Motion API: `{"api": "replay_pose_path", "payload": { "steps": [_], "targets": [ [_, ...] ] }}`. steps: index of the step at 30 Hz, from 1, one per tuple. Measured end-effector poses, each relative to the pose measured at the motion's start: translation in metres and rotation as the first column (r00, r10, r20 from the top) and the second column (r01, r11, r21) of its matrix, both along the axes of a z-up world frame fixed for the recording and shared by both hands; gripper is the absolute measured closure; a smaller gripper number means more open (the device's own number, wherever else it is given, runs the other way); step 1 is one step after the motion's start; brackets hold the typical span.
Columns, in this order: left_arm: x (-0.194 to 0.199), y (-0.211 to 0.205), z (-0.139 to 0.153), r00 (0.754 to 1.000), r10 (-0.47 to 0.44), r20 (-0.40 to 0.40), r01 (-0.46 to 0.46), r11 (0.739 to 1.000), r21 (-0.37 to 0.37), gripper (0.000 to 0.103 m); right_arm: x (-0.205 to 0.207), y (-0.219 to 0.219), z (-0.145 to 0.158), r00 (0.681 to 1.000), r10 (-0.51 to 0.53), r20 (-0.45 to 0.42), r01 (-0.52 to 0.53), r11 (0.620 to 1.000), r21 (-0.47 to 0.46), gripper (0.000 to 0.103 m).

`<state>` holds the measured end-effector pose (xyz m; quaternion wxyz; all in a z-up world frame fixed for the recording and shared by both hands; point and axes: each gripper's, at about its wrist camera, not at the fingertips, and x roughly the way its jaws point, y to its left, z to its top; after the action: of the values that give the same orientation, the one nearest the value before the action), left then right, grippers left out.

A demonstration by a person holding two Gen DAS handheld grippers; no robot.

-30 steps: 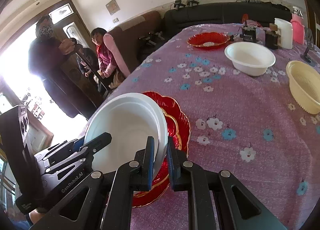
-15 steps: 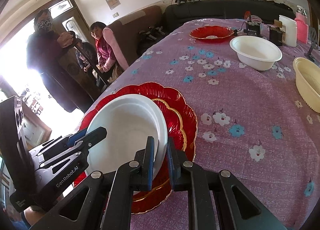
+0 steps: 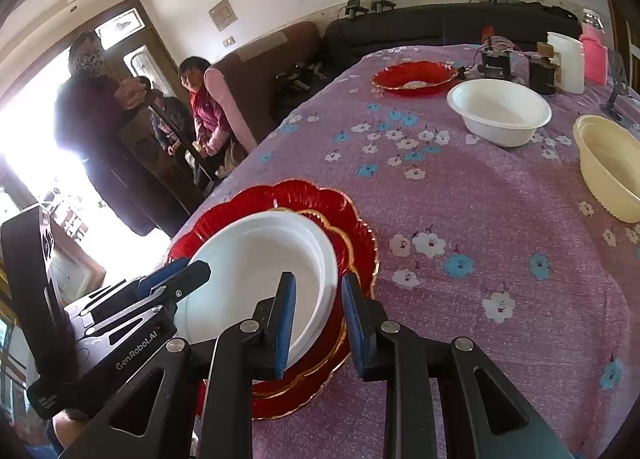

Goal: Organize plates and bowls
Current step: 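Lower the white plate onto the red plates and open the right gripper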

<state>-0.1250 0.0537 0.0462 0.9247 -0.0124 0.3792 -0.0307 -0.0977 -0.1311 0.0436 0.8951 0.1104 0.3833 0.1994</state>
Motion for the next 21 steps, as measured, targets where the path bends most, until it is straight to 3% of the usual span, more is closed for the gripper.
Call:
{"api": "replay_pose_path", "payload": {
  "steps": [11, 21],
  "targets": [
    [-0.003, -0.013, 0.005, 1.000, -0.011, 0.010, 0.011, 1.000, 0.021, 0.079, -0.004, -0.026, 0.005, 0.999, -0.042, 0.006, 0.041, 0.998, 0.052, 0.077],
    [-0.007, -0.032, 0.017, 0.999, -0.031, 0.039, 0.028, 0.998, 0.057, 0.070, -0.006, -0.057, 0.004, 0.996, -0.091, -0.004, 0.091, 0.991, 0.101, 0.077]
  ]
}}
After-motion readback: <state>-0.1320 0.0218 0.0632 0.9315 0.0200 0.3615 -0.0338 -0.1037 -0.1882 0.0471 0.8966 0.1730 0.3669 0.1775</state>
